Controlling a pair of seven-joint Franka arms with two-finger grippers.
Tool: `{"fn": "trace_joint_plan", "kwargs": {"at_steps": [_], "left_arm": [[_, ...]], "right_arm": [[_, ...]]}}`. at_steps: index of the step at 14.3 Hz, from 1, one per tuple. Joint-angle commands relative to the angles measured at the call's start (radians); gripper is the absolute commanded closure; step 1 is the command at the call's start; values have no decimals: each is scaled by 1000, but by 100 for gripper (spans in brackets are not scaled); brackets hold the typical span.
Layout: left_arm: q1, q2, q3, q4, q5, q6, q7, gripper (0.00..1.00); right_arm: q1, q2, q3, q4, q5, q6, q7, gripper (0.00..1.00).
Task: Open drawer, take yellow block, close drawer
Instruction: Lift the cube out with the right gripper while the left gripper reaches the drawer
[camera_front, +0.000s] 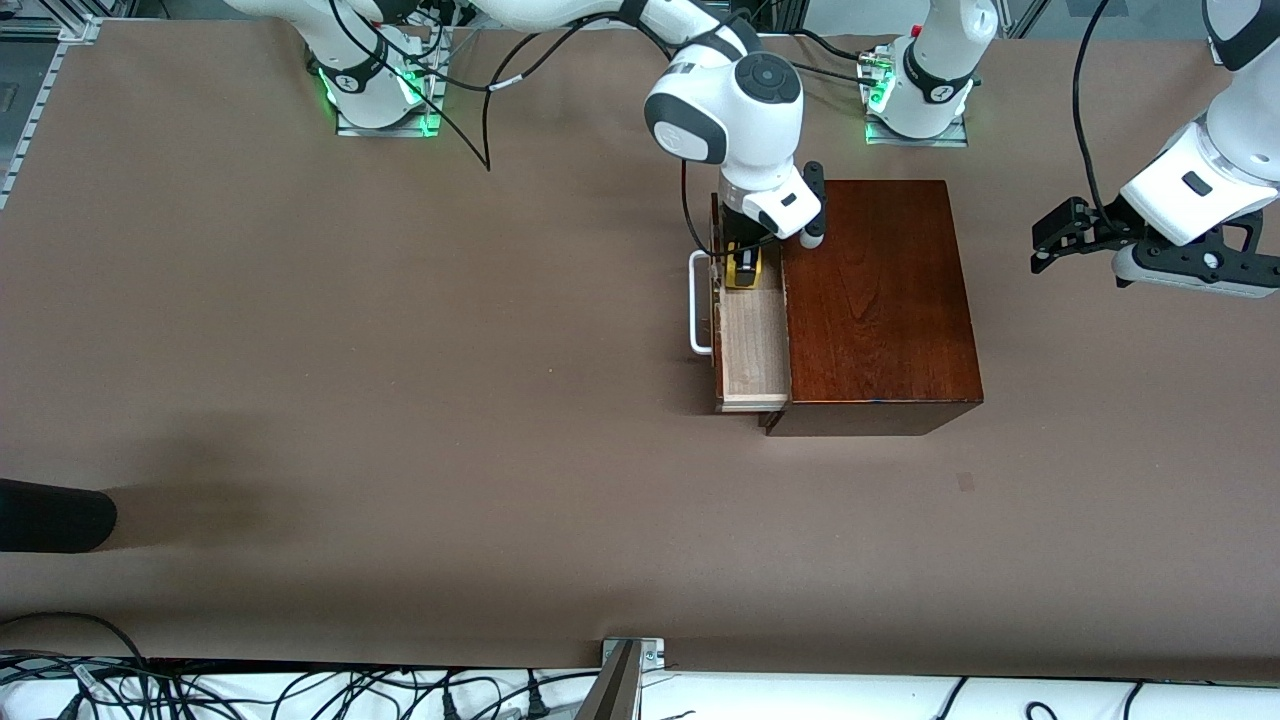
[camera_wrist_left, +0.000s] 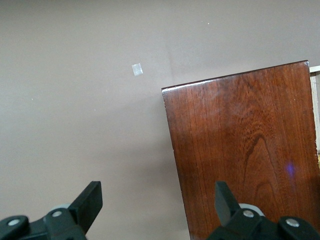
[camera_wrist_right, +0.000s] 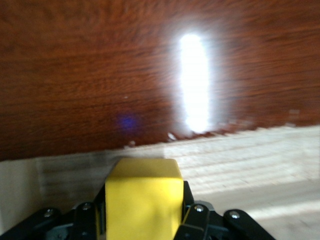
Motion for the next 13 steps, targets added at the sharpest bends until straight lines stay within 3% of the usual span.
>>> {"fn": "trace_joint_plan", "kwargs": {"at_steps": [1,6,9,11,13], "left_arm": [[0,7,-3,15,-6,-3,15,0],[0,7,-4,17,-6,-3,15,0],[-12,5,-7,17,-18,-6,19,0],[-18,4,-47,18,-25,-29,21,0],[-18,7,-99,24,-49,-63,22,0]], "right_arm": [[-6,-66,-2,50,12,-97,43,100],[-96,-215,-9,50,50,-237,47,100],[-214,-287,-9,49,50,-317,50,100],[-256,-315,-44,49,52,-366,86,100],[-331,-347,-61,34,114,-366,110,100]]}}
